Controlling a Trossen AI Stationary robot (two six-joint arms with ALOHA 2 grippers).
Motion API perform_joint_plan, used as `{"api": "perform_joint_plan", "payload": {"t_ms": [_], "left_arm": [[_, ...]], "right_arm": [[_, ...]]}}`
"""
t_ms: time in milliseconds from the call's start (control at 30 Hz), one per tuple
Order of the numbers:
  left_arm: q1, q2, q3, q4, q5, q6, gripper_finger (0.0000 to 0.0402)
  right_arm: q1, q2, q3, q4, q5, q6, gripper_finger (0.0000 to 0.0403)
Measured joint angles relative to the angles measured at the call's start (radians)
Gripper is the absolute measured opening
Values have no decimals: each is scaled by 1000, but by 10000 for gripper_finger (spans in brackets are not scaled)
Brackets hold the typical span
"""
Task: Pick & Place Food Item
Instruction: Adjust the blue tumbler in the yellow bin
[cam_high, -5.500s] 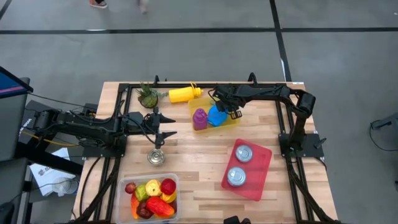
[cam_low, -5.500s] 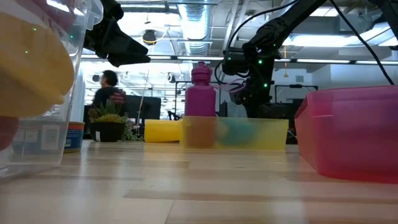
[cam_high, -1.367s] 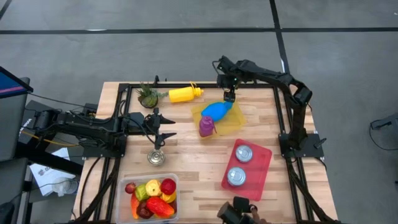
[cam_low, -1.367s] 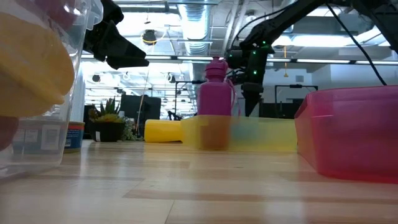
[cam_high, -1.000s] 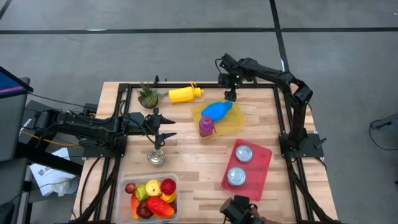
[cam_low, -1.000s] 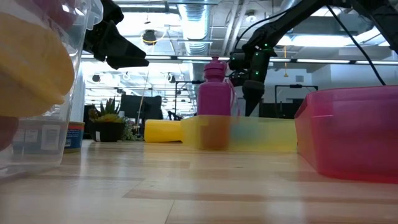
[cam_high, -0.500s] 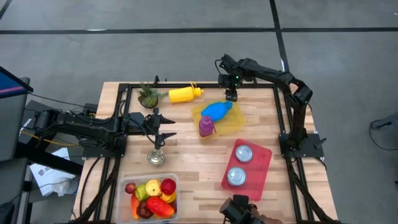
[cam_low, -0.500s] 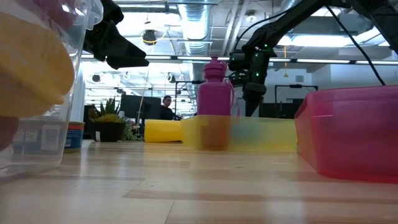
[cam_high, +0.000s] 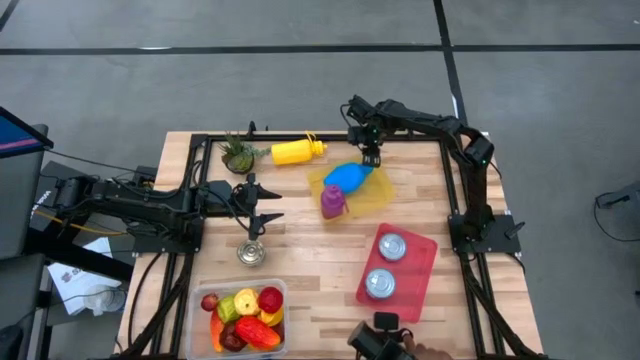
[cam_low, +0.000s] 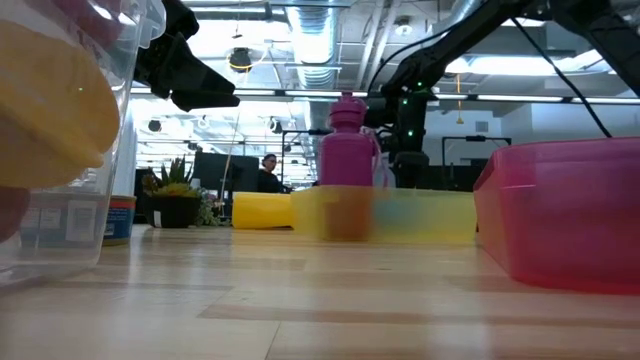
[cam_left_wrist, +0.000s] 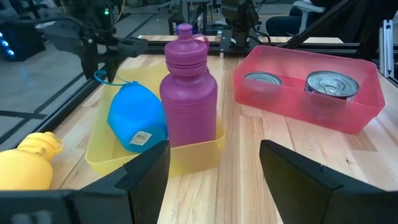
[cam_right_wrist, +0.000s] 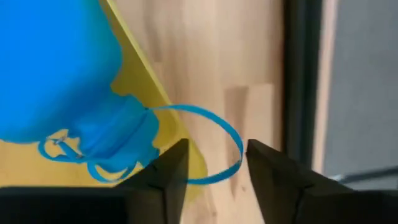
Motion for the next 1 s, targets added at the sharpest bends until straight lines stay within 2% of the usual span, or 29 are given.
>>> {"api": "perform_joint_plan", "payload": {"t_ms": [100,233,267,533,1000], "left_arm": [[0,0,0,0,0,0,241],[0,0,0,0,0,0,241],[0,0,0,0,0,0,241],[0,0,0,0,2,0,241],[0,0,0,-1,3,-18,241]], "right_arm": [[9,-12,0,-2,50,34,117],[25,-25,1,-10,70,68,25],[32,-25,1,-13,74,70,13],[123,-25,2,-32,261,80,3],[269,-25,150,-312,521,141,0]]}}
